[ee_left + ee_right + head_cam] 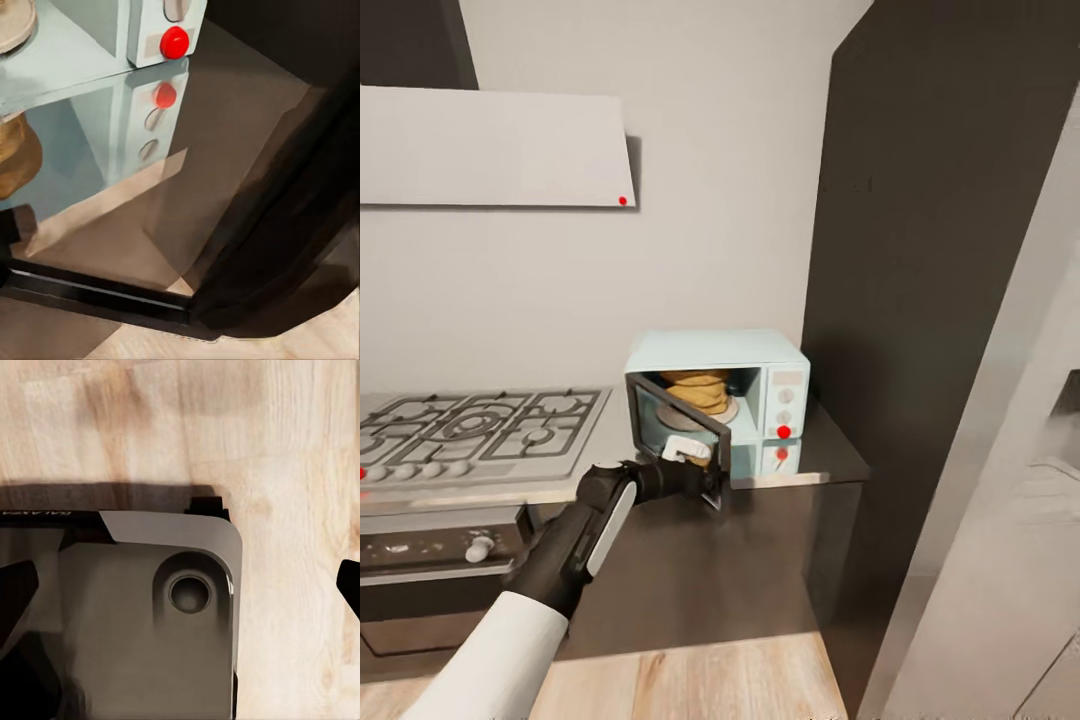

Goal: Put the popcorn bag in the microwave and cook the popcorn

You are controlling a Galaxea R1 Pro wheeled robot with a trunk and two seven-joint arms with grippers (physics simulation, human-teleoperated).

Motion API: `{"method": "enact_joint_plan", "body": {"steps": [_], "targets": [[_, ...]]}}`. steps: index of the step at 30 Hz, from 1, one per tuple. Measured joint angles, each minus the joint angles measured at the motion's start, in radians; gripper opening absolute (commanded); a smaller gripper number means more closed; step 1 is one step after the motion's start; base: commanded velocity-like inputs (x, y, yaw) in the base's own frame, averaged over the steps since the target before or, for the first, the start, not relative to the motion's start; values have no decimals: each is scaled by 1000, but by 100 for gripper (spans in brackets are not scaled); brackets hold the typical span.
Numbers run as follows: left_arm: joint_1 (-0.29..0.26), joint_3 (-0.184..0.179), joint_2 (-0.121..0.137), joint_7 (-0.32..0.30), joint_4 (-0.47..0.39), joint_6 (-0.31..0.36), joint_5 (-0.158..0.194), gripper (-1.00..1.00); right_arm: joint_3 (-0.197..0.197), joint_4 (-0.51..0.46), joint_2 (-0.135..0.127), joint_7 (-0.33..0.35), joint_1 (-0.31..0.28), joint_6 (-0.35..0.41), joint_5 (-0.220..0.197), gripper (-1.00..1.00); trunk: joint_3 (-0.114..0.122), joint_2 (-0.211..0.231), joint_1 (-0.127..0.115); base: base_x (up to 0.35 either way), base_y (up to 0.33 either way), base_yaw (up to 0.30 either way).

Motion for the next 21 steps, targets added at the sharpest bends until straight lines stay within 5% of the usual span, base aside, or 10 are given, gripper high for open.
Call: {"method": "enact_joint_plan", "body": {"steps": [4,21], "targets": [[0,3,-2,4,3,1,-78,100,0,0,0,0,0,0,0,100,2,0,0,0,0,-225],[0,8,-2,4,9,-1,-82,100,0,0,0,0,0,1,0,100,11,0,0,69,0,-218]]}}
